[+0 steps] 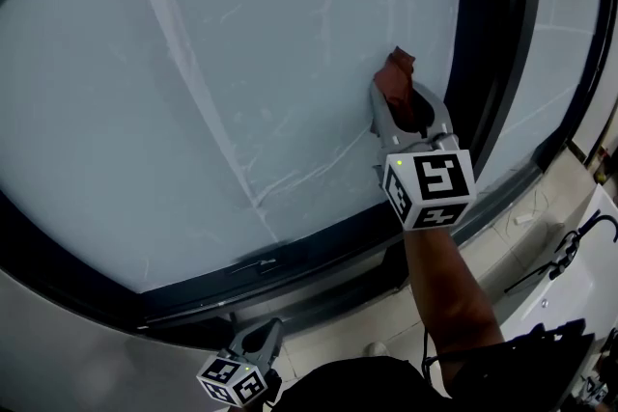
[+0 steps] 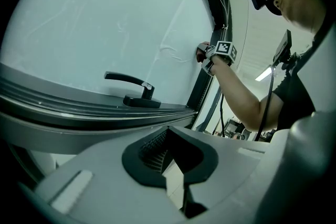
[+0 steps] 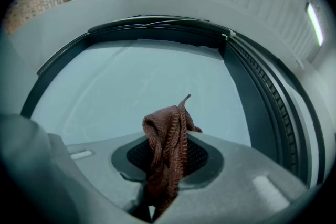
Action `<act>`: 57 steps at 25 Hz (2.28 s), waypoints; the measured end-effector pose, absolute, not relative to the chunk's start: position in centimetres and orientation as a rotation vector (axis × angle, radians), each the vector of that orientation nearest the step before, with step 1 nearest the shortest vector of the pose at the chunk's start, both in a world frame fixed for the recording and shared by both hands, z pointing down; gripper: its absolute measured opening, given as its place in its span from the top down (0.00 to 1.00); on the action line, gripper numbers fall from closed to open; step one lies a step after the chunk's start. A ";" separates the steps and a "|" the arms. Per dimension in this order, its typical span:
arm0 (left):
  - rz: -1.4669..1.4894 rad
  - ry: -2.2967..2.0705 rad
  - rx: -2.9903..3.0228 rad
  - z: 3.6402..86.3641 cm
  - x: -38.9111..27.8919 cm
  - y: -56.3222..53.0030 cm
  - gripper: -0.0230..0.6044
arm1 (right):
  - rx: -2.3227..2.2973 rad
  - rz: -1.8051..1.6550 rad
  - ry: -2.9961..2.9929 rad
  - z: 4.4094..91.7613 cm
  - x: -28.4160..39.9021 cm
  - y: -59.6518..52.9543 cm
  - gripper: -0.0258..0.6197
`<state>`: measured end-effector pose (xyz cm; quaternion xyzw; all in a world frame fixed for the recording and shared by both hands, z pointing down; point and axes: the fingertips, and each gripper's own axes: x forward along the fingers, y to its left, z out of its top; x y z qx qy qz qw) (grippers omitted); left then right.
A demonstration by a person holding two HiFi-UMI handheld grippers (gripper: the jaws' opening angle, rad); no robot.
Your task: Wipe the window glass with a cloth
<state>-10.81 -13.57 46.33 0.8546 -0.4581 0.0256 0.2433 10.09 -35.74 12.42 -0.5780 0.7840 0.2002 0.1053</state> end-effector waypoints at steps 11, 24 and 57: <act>0.015 -1.286 2.289 47.1 -14.5 -12.5 0.94 | -1.514 0.612 2.394 12.0 2.2 -32.6 0.83; -0.020 -1.334 2.260 47.3 -17.3 -11.3 0.94 | -1.338 0.808 2.476 11.3 -7.6 -28.5 0.83; -0.068 -1.325 2.276 47.0 -20.5 -9.2 0.94 | -1.279 0.870 2.508 12.6 -11.8 -27.2 0.83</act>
